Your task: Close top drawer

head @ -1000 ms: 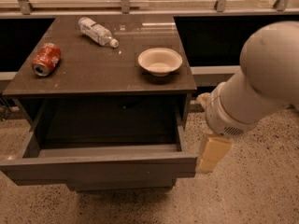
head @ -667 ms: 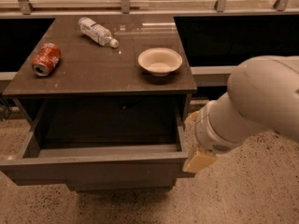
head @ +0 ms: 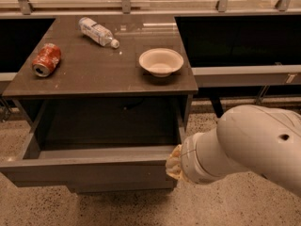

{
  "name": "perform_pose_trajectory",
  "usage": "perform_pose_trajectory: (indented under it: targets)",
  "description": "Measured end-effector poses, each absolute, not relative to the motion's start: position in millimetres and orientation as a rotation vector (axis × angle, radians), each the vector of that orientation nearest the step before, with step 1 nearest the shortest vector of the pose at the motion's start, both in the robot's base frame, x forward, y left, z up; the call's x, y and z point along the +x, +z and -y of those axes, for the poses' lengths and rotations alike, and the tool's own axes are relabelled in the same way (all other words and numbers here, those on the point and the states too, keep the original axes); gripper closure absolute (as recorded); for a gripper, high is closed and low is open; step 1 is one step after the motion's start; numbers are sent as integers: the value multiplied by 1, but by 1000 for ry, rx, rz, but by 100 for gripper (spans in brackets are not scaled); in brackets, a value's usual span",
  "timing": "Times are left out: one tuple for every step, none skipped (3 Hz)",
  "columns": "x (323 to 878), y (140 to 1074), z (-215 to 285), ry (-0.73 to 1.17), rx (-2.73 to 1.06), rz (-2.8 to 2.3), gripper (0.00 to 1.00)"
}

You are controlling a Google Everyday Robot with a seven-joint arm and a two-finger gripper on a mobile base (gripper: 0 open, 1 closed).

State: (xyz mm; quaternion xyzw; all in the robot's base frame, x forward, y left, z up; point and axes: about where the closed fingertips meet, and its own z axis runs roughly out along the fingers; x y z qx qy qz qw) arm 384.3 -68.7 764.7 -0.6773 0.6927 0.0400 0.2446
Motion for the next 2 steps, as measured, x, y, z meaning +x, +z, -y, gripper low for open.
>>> perform_pose_trajectory:
  targets:
    - [385, 766, 68, 107, -1857, -1887, 100]
    - [382, 733, 53, 149, -1909, -1885, 100]
